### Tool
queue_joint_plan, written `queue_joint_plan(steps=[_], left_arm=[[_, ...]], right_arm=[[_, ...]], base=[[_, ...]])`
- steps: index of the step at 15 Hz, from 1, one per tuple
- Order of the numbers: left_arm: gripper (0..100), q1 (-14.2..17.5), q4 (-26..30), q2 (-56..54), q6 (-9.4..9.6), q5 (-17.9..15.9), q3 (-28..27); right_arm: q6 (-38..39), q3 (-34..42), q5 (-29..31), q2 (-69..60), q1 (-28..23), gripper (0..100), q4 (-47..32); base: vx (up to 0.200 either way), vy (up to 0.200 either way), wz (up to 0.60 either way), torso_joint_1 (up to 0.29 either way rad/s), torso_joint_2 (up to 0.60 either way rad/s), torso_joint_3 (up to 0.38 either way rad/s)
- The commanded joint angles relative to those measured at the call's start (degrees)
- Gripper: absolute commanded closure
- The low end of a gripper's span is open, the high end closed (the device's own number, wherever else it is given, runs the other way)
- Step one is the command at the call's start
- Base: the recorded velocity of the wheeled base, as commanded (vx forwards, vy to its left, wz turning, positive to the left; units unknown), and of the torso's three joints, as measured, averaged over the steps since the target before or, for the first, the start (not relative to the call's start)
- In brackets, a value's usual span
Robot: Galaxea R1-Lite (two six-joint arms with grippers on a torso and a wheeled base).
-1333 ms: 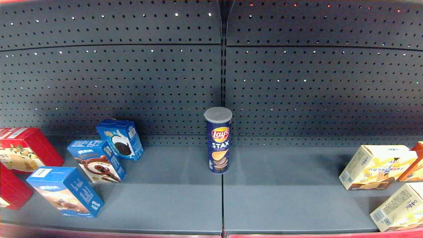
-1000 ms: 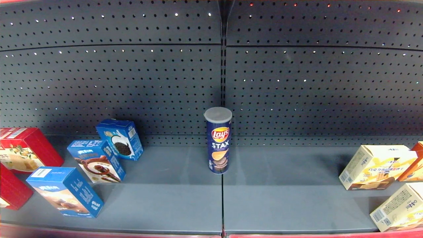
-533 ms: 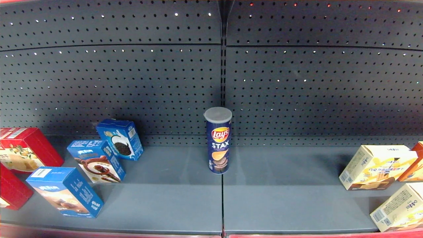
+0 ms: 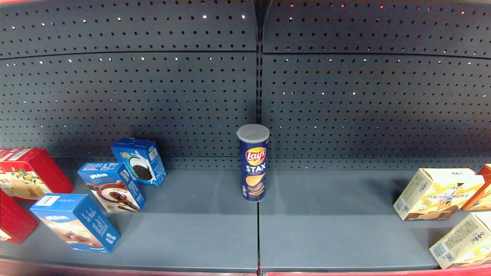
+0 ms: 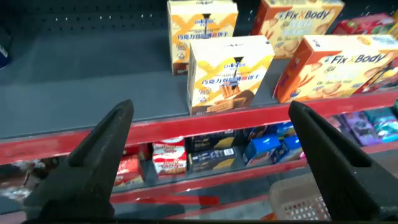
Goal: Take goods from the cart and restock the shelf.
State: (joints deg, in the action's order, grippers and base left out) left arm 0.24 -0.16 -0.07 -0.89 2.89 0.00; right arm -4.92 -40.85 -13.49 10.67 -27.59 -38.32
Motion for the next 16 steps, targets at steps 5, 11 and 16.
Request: queue_joint_plan(steps=[5, 11, 16], left_arm=[[0, 0.0, 0.0, 0.1, 0.01, 0.0, 0.0], [0, -0.1, 0.0, 0.1, 0.19, -0.3, 0.0], [0, 0.0, 0.0, 0.1, -0.08, -0.3, 0.0]], right_arm=[[-1.2, 1.6, -0.3, -2.8, -2.6, 0, 0.1], [-5.1, 2.8, -1.8, -4.0, -4.8, 0, -0.3], [-6.6, 4.3, -1.9, -5.7, -5.7, 0, -0.2]], base=[[0.0, 0.0, 0.0, 0.0, 0.0, 0.0], [0.0, 0.0, 0.0, 0.0, 0.0, 0.0], [0.0, 0.0, 0.0, 0.0, 0.0, 0.0]])
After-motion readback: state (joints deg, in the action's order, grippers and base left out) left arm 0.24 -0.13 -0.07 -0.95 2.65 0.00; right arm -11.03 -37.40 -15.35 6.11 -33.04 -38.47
